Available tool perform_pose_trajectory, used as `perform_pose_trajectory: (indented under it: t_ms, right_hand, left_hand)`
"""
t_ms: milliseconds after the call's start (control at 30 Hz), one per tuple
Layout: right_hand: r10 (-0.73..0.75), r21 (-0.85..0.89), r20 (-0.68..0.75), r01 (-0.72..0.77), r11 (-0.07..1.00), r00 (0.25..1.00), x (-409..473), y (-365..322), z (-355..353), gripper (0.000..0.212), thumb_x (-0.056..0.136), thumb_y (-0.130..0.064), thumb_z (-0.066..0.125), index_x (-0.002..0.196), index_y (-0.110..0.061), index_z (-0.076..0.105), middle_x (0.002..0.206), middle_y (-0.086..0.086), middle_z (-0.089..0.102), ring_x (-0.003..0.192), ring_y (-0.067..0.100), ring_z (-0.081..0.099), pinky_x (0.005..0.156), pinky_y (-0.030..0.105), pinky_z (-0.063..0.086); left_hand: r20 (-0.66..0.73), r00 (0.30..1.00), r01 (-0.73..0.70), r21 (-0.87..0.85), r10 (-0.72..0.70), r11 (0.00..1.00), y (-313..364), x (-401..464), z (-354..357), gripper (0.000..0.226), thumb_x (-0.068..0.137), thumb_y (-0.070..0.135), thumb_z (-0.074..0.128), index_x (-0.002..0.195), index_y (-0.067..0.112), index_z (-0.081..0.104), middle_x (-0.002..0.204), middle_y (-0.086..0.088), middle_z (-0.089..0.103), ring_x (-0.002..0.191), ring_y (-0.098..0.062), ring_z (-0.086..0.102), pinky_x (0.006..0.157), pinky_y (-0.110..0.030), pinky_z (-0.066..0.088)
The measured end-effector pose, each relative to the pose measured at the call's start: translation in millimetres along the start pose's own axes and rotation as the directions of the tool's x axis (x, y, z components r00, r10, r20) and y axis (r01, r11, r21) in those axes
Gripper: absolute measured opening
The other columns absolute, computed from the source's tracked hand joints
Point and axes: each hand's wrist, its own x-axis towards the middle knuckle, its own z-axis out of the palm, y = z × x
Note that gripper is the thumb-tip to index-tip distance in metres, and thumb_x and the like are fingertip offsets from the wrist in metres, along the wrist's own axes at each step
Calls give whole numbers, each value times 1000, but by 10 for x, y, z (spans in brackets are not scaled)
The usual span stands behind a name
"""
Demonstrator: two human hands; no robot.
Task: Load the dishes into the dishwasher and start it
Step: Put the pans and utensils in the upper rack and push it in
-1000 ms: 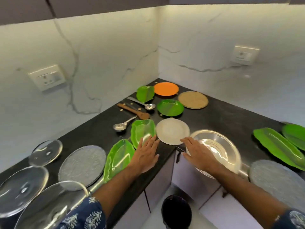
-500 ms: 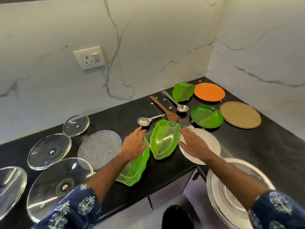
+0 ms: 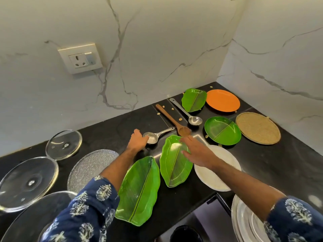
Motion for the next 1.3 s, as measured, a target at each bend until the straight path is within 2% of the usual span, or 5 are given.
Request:
perform_pose_trajectory:
  t_ms: [267, 467, 600, 833, 1300]
  right_hand:
    - [11, 31, -20, -11, 999, 1000, 286, -128, -70, 49, 97, -26, 57, 143, -18, 42, 143, 0, 44, 129, 18, 44, 102, 31, 35]
    - [-50, 55, -227, 64, 996, 973, 518, -156, -84, 50, 89, -23, 63, 135, -18, 47, 129, 0, 49, 120, 21, 47, 101, 31, 40]
    - [-116, -60, -323, 101, 993, 939, 632, -357, -212, 63, 88, -49, 57, 140, -17, 44, 129, 0, 52, 119, 19, 48, 106, 37, 39]
    - [282, 693, -7, -198, 693, 960, 182, -51, -422, 31, 100, -11, 54, 128, -17, 43, 69, 8, 60, 52, 10, 51, 51, 27, 40]
    - [750, 813, 47, -462, 355, 659, -1393, 710, 120, 21, 98, -28, 58, 117, -30, 50, 62, 3, 62, 54, 12, 50, 51, 31, 36]
  left_hand:
    - [56, 996, 76, -126, -69, 989, -108, 270, -81, 28, 90, 3, 52, 117, 3, 60, 96, -17, 72, 63, -18, 72, 52, -34, 61]
    - [-121, 940, -301, 155, 320, 941, 59, 260, -628, 17, 83, 14, 66, 100, 16, 68, 85, 2, 69, 77, -13, 67, 70, -33, 56]
    - [125, 741, -669, 214, 659, 712, 674, 173, -777, 23, 89, 15, 69, 111, 20, 71, 96, 7, 69, 83, -2, 61, 73, -20, 46]
    - [294, 625, -689, -230, 724, 688, 1309, 248, -183, 17, 99, 20, 59, 112, 17, 70, 95, 3, 75, 87, -14, 72, 78, -29, 58]
    - [618, 552, -747, 665, 560, 2, 1353, 1187, 887, 37, 85, 14, 62, 120, 23, 55, 119, -2, 56, 115, -26, 58, 93, -46, 41]
